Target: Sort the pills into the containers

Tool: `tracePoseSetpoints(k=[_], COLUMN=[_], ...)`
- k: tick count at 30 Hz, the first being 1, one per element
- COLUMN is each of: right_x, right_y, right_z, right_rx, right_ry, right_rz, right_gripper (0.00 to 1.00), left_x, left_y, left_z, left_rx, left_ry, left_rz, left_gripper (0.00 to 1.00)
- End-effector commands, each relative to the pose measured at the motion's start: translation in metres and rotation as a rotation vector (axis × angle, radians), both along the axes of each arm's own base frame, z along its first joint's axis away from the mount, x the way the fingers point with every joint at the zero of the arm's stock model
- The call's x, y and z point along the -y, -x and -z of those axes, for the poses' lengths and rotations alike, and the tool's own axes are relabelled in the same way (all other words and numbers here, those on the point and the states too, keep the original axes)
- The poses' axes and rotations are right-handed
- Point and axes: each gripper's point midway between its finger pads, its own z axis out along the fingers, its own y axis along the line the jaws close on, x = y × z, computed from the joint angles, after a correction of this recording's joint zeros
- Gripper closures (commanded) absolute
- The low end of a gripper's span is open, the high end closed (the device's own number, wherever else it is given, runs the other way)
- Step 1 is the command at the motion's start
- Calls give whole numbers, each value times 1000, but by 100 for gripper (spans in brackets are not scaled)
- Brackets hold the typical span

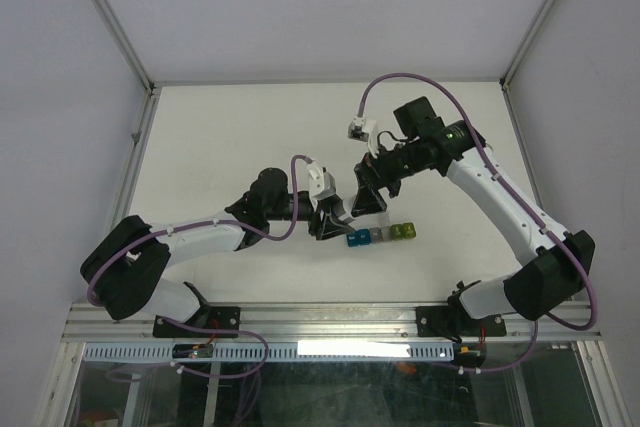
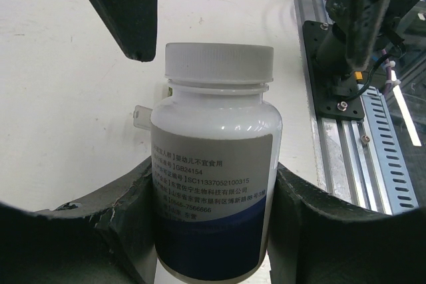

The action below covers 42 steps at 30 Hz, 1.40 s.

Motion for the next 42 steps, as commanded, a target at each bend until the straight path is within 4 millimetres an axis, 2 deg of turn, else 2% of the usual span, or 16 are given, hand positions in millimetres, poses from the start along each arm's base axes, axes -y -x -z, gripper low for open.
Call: tracePoseSetpoints(k=[1, 11, 16, 21, 24, 26, 29, 33, 35, 38, 42], right_x=[-5, -9, -9, -9, -8, -7, -4, 4, -2, -7, -7], right_y=[-6, -1, -1, 4, 9, 10, 8, 6, -2, -8, -7], right_z=[-6, 1, -1, -7, -13, -16, -13, -1, -3, -4, -2], right_rx=[4, -13, 3, 75, 198, 384, 632, 884, 918, 945, 924], right_ry=[-14, 12, 25, -7, -66, -116, -150, -159, -170, -178, -179], right_rz=[38, -6, -28, -136, -280, -433, -648, -984, -1007, -1013, -1000], right_gripper=[17, 44, 68, 77, 84, 87, 100, 100, 100, 95, 94], left_x=[4, 3, 3, 1, 1, 1, 2, 1, 1, 0, -2], left_y=[-2, -3, -2, -2, 0, 1, 3, 4, 4, 4, 5], left_z=[-18, -18, -17, -16, -16, -16, -16, -16, -15, -15, -15], left_rx=[40, 41, 39, 42, 40, 38, 35, 31, 31, 32, 37], left_ry=[48, 46, 45, 41, 40, 41, 42, 40, 38, 36, 36], left_rz=[8, 1, 0, 0, 8, 15, 25, 28, 27, 25, 21], left_gripper=[100, 100, 100, 100, 100, 100, 100, 100, 100, 100, 100])
